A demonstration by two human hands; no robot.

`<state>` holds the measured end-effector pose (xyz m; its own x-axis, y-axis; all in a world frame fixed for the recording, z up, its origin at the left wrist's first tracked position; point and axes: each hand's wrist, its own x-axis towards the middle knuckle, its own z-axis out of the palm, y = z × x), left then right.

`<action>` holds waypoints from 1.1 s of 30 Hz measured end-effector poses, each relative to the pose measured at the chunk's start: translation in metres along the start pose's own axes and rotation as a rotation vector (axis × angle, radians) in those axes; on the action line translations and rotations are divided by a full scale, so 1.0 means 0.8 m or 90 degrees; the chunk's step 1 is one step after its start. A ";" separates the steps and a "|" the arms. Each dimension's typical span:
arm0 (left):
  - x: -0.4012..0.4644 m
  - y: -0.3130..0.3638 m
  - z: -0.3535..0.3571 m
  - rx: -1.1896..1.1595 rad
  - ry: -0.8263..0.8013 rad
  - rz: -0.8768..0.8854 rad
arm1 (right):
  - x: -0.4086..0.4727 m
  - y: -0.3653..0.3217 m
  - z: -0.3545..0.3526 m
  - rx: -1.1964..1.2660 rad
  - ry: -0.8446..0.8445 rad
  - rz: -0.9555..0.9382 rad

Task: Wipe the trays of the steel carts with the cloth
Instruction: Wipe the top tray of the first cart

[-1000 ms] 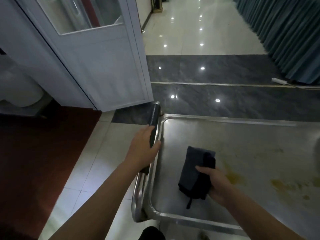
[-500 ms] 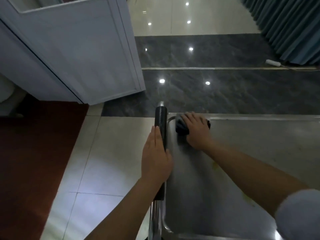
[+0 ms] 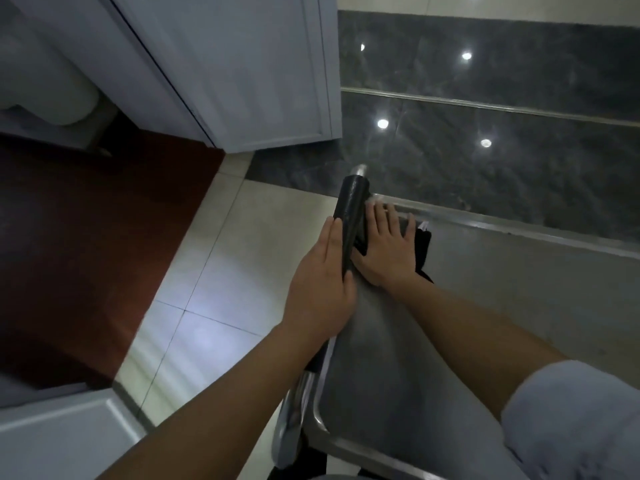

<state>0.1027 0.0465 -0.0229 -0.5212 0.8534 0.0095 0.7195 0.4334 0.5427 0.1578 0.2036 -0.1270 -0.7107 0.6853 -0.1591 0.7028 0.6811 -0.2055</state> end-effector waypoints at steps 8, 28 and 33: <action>0.003 0.006 -0.002 0.002 -0.013 -0.029 | -0.096 -0.038 0.023 -0.006 -0.043 -0.094; -0.001 0.014 -0.011 0.081 0.007 -0.010 | -0.358 -0.049 0.067 0.087 -0.055 -0.319; -0.016 0.021 -0.013 0.232 0.045 0.064 | -0.367 -0.020 0.063 0.058 -0.066 -0.344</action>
<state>0.1163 0.0399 -0.0052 -0.4613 0.8800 0.1129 0.8779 0.4342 0.2020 0.3535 -0.0214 -0.1255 -0.9719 0.2122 -0.1015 0.2348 0.9007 -0.3656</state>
